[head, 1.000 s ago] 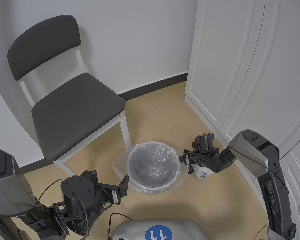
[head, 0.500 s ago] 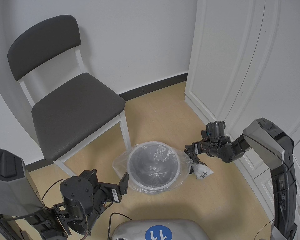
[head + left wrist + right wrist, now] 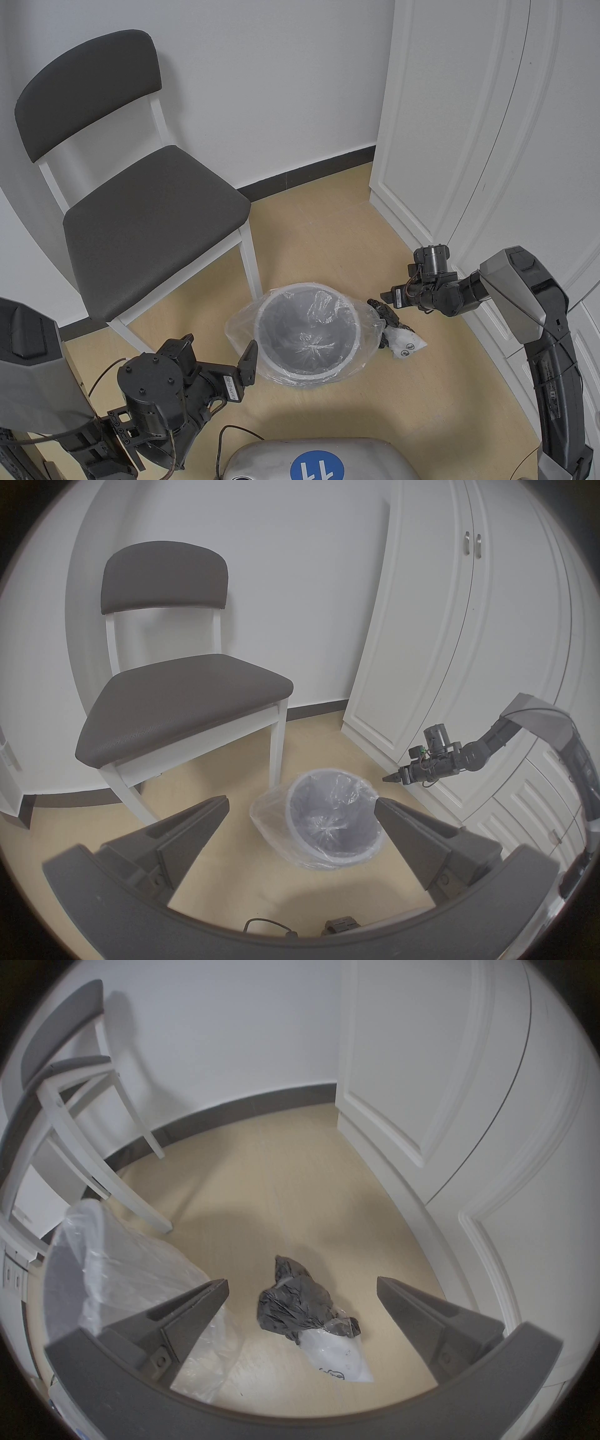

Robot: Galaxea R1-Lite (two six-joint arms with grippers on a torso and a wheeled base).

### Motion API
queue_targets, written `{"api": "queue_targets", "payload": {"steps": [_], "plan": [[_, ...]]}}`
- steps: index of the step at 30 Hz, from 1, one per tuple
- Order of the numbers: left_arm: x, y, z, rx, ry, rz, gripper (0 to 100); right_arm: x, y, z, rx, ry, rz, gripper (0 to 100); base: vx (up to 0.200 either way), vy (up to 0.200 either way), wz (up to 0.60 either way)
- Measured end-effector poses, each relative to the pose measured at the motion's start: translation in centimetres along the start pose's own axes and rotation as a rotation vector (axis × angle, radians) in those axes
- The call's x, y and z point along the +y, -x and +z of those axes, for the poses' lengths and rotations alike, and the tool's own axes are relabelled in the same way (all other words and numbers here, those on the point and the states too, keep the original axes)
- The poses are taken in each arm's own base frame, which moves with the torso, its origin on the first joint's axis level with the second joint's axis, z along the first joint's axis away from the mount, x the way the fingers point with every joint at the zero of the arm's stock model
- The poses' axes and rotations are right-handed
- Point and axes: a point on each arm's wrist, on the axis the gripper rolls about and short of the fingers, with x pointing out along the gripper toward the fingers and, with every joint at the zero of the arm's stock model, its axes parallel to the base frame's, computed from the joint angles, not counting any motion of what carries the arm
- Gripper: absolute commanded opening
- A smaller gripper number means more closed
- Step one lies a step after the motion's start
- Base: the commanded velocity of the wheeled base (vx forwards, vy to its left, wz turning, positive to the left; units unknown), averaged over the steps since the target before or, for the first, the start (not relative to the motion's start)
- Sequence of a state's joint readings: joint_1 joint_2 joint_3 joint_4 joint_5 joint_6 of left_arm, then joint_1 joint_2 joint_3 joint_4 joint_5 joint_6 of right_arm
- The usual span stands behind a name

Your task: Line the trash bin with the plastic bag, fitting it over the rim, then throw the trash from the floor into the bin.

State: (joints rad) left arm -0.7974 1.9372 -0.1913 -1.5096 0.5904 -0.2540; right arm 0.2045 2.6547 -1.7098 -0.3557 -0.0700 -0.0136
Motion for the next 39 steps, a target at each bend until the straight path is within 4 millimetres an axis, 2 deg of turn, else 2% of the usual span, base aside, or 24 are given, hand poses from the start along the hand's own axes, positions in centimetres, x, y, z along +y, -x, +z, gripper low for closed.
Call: {"api": "queue_targets", "payload": {"steps": [6,12,16,23,39], "plan": [[0.0,-0.2,-0.1,-0.008,-0.018,0.025,100,-1.2,-2.5,-0.8,0.067,-0.033,-0.051,100,0.0,0.0,0.0],[-0.2,-1.1,0.3,-0.049,-0.053,0.104,100,-1.4,-4.8,-3.8,0.176,-0.09,-0.068,100,0.0,0.0,0.0],[0.5,-1.9,0.5,-0.057,-0.042,0.145,100,-0.9,-5.7,-5.5,0.205,-0.091,-0.054,100,0.0,0.0,0.0],[1.7,-2.7,0.3,-0.046,-0.033,0.2,100,-1.0,-6.3,-6.6,0.214,-0.103,-0.022,100,0.0,0.0,0.0],[1.8,-3.1,-0.7,-0.014,-0.04,0.215,100,-0.8,-7.0,-7.2,0.17,-0.126,0.008,100,0.0,0.0,0.0]]}}
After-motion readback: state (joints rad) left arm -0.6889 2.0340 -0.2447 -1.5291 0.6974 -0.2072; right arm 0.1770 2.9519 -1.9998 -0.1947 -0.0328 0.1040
